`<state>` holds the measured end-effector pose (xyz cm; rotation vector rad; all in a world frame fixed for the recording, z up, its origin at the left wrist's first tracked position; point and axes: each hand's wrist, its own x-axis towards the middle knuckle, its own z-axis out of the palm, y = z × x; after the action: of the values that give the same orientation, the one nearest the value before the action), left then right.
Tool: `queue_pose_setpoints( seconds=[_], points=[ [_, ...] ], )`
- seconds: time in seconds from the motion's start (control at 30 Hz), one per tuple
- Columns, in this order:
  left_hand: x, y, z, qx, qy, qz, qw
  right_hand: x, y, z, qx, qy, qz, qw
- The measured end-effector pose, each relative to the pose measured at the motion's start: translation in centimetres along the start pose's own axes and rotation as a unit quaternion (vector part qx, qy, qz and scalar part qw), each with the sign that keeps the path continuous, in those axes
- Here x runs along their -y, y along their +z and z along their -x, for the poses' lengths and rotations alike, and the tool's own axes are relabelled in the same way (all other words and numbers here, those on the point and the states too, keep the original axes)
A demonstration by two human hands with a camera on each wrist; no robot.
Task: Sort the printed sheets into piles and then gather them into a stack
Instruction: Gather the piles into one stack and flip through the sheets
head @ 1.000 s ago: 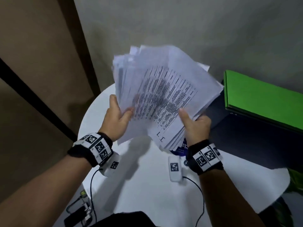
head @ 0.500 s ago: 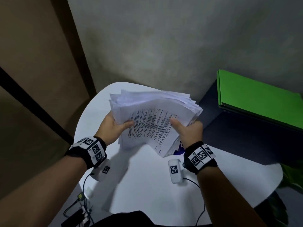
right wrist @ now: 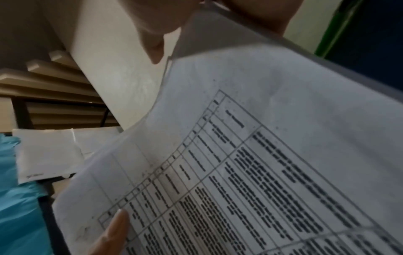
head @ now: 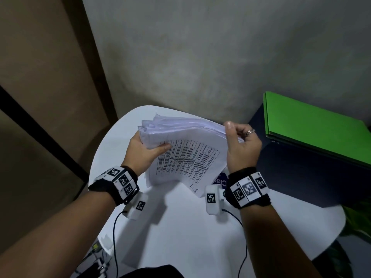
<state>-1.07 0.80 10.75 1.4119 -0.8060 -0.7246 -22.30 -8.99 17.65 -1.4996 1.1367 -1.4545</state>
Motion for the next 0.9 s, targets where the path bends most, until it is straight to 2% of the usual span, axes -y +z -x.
queue_pose_setpoints(
  seconds=[0.13,0.23,0.33,0.4,0.47,0.53,0.7,0.73,0.83,0.9],
  points=[
    [0.1,0.0,-0.2,0.003,0.005,-0.001,1.0,0.1,0.9,-0.8,-0.029,0.007,0.014,0.999],
    [0.1,0.0,-0.4,0.018,-0.002,-0.016,1.0,-0.1,0.8,-1.3,-0.054,0.046,-0.067,0.995],
    [0.0,0.1,-0.7,0.028,-0.012,-0.013,0.999,-1.5,-0.4,-0.9,0.021,0.044,-0.112,0.993],
    [0.0,-0.1,-0.8,0.022,-0.012,-0.002,1.0,-2.7,-1.2,-0.2,0.076,0.1,-0.127,0.984],
    [0.0,-0.4,-0.9,0.01,-0.022,0.02,1.0,-4.0,-1.4,0.5,0.104,0.156,-0.088,0.978],
    [-0.1,-0.1,-0.9,0.006,-0.028,0.022,0.999,-4.1,-0.9,1.0,0.104,0.179,-0.032,0.978],
    [-1.9,1.3,-0.6,-0.096,0.019,0.024,0.995,-2.5,-0.4,1.0,0.072,0.152,-0.079,0.983],
    [-2.0,1.3,-0.2,-0.08,0.033,0.024,0.996,-2.5,-0.8,1.2,0.071,0.153,-0.074,0.983],
    [-0.6,0.8,1.1,0.034,0.04,-0.012,0.999,-3.1,-1.2,2.4,0.097,0.156,-0.037,0.982],
    [-0.1,0.5,1.6,0.044,0.051,-0.033,0.997,-3.4,-1.0,2.7,0.095,0.183,-0.026,0.978]
  ],
)
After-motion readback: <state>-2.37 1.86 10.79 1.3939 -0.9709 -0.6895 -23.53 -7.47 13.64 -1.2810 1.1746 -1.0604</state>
